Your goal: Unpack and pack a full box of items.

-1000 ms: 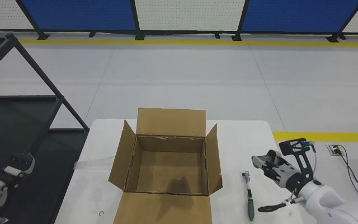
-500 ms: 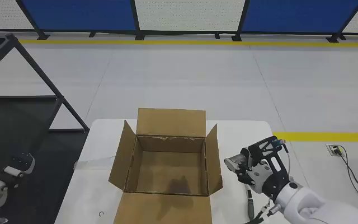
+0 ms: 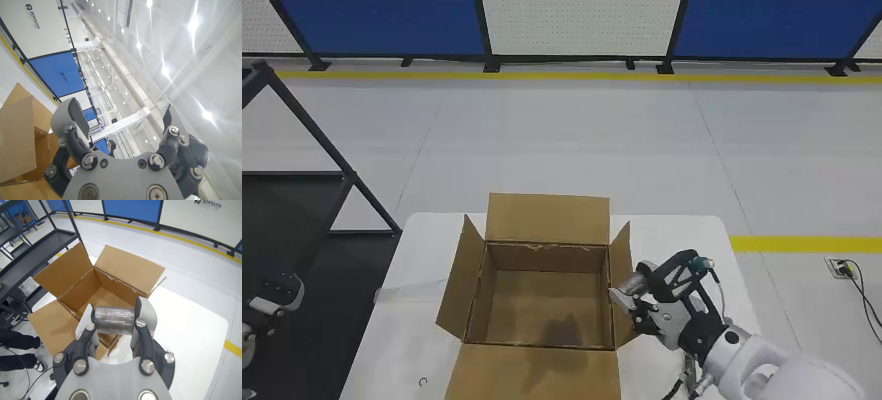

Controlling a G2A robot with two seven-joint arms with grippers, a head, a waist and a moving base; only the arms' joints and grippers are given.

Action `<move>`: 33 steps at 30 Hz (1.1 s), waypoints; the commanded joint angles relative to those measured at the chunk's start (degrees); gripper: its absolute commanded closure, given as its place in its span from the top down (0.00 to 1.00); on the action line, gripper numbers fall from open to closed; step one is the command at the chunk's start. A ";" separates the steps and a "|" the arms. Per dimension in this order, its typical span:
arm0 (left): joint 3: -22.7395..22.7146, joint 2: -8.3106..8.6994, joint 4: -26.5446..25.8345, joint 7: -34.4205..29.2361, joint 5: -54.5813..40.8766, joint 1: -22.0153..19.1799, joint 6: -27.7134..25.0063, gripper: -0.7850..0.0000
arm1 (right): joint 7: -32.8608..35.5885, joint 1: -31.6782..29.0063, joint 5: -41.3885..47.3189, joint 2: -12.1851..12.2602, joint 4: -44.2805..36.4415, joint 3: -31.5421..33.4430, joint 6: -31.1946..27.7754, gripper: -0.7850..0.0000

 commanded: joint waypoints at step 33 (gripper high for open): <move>0.00 0.00 0.00 0.00 0.00 0.00 0.00 1.00 | 2.15 44.50 1.92 -22.84 75.39 -49.82 12.90 0.00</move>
